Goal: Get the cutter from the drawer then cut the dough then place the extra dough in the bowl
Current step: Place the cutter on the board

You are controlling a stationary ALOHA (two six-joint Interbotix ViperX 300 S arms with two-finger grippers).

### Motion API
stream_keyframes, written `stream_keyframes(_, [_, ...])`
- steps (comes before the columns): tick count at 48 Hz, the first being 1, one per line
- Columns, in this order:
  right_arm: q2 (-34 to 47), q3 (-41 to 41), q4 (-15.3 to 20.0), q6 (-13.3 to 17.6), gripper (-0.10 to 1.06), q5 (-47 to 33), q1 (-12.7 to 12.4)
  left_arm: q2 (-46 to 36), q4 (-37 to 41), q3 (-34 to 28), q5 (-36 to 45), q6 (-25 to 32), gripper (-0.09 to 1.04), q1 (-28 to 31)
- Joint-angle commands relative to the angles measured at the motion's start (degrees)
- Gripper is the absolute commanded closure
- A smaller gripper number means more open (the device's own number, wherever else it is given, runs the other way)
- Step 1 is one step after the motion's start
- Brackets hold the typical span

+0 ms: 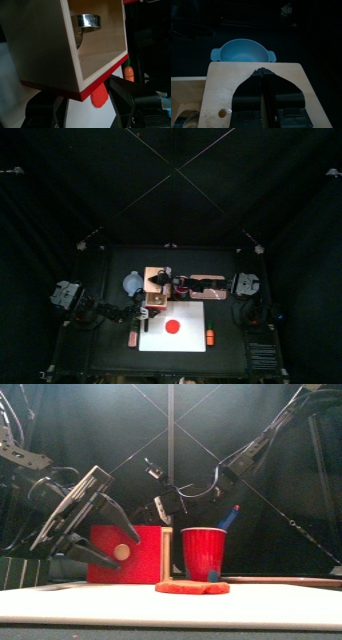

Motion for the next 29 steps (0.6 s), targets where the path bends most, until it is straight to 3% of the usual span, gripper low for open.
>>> stream_keyframes(1, [0.6, 0.3, -0.1, -0.3, 0.95, 0.9, -1.0, -1.2, 0.3, -0.4, -0.3, 0.1, 0.08, 0.2])
stream_keyframes(29, [0.7, 0.3, -0.1, -0.3, 0.95, 1.2, -1.0, -7.6, 0.9, 3.3, 6.0, 0.1, 0.08, -0.8])
